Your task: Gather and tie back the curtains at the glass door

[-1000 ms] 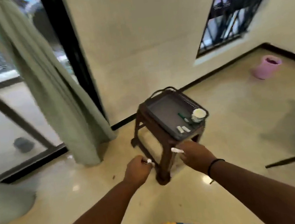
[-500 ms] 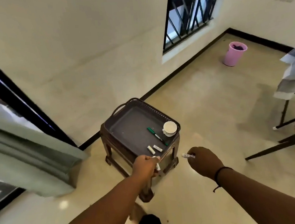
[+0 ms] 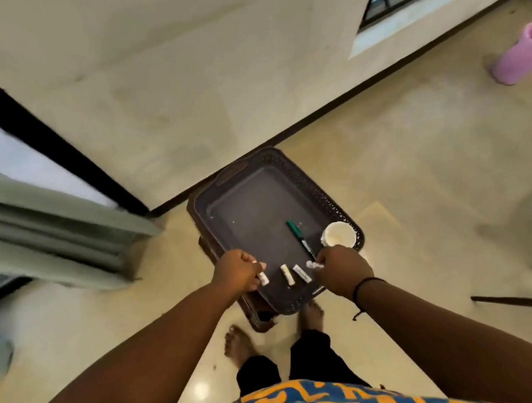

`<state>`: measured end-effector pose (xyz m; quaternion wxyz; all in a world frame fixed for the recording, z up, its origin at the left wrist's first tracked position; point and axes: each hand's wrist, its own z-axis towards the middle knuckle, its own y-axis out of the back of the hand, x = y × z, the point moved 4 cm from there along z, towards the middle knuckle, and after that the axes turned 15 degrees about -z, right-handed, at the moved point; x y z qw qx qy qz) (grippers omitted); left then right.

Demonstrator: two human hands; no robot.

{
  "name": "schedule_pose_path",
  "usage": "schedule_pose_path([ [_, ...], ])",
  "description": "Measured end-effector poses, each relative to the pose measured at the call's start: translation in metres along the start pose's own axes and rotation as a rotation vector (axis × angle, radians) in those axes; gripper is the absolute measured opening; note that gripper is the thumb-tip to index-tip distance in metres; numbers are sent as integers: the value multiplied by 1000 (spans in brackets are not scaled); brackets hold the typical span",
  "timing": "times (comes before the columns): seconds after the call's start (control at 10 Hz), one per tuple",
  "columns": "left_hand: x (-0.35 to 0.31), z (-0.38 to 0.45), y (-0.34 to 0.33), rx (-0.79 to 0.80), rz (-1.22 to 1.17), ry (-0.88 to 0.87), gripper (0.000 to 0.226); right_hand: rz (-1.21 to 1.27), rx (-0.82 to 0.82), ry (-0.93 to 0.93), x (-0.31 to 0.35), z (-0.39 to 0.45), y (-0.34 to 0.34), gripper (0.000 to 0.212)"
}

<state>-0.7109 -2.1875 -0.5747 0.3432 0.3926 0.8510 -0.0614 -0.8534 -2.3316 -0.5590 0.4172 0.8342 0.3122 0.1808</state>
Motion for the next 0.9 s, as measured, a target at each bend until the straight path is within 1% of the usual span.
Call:
schedule_pose_path([
  [0.1,5,17,-6,-40,215,-65,20,-55,45,73,9,27,-7,36],
  [0.2,13,28,-21,-61,536,-88,27,-181,93,144,18,41,-20,27],
  [0.3,13,39,-36,-129,783,-214,31,-251,70,207,24,51,-27,26],
  [0.4,13,42,-44,-164,949,-292,30,-340,56,292,24,59,-27,27],
  [0.6,20,47,-49,-108,1043,-239,29,-482,148,474,21,65,-28,32],
  [0.8,27,46,-50,-53,1190,-249,24,-561,189,533,19,65,-26,33],
  [0.9,27,41,-50,-45,1164,-294,30,-563,148,546,21,69,-24,31],
])
